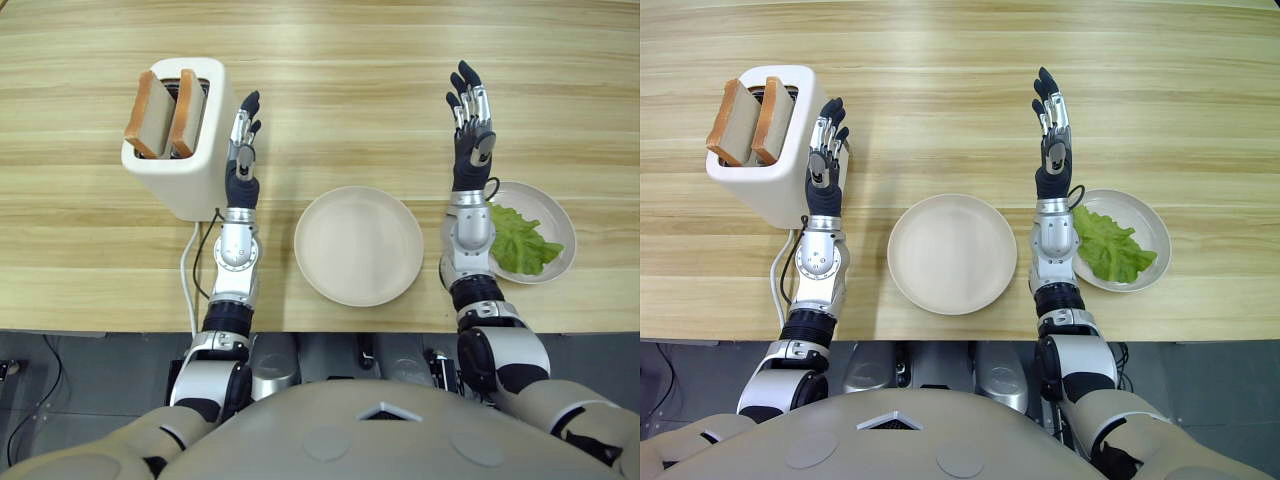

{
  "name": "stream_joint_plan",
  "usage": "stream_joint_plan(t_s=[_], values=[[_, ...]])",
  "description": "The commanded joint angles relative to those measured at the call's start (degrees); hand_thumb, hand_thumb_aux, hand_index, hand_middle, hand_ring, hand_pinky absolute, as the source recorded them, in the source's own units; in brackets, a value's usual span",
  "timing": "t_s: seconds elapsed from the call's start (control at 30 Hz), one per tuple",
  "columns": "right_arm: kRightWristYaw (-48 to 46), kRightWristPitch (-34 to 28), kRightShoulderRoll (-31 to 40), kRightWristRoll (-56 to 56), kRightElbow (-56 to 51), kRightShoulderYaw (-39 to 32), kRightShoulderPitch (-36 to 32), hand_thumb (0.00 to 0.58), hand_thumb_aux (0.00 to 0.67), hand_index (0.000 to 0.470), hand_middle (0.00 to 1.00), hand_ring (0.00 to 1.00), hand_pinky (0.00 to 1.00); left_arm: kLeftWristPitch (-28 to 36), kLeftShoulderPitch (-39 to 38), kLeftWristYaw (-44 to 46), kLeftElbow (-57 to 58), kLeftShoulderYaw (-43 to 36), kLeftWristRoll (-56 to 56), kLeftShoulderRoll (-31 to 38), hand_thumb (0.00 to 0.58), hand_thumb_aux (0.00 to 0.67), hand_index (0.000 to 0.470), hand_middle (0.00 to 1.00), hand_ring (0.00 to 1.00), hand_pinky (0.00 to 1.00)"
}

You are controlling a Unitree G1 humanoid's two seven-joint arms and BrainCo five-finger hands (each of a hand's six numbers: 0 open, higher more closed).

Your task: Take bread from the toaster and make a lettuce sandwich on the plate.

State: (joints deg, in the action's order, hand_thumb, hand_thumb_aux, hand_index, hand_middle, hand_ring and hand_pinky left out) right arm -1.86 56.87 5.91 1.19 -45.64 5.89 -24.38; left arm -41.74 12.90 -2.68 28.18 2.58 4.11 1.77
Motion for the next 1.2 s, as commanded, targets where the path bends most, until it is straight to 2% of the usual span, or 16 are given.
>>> stream_joint_plan(t_s=[0.03, 0.73, 0.87, 0.93, 1.03, 1.2], values=[[-0.27, -0.06, -0.03, -0.36, 0.19, -0.15, 0.31, 0.000, 0.000, 0.000, 0.00, 0.00, 0.00, 0.60, -0.05, 0.22, 0.33, -0.36, 0.45, 0.50, 0.000, 0.000, 0.000, 0.00, 0.00, 0.00], [-0.37, -0.04, -0.29, -0.24, -0.36, -0.32, 0.05, 0.000, 0.000, 0.000, 0.00, 0.00, 0.00, -1.50, -0.36, -0.76, -1.26, -0.63, 3.04, 1.48, 0.000, 0.000, 0.000, 0.00, 0.00, 0.00], [-0.71, -0.22, -0.56, -0.50, -0.87, -0.60, -0.49, 0.000, 0.000, 0.000, 0.00, 0.00, 0.00, -0.99, -2.60, -7.19, -13.72, -0.61, 21.80, 6.86, 0.000, 0.000, 0.000, 0.00, 0.00, 0.00], [-0.81, -0.28, -0.62, -0.63, -1.06, -0.64, -0.64, 0.000, 0.000, 0.000, 0.00, 0.00, 0.00, 2.20, -3.61, -9.52, -22.11, 0.48, 31.07, 9.94, 0.000, 0.000, 0.000, 0.00, 0.00, 0.00], [-1.20, -0.46, -0.93, -0.68, -2.00, -0.82, -1.41, 0.000, 0.000, 0.000, 0.00, 0.00, 0.00, 7.99, -4.83, -10.03, -32.45, 3.79, 35.64, 12.89, 0.000, 0.000, 0.000, 0.00, 0.00, 0.00], [-1.31, -0.23, -1.32, -0.31, -3.13, -0.83, -2.03, 0.000, 0.000, 0.000, 0.00, 0.00, 0.00, 17.40, -5.94, -7.18, -43.80, 10.23, 34.34, 16.30, 0.000, 0.000, 0.000, 0.00, 0.00, 0.00]])
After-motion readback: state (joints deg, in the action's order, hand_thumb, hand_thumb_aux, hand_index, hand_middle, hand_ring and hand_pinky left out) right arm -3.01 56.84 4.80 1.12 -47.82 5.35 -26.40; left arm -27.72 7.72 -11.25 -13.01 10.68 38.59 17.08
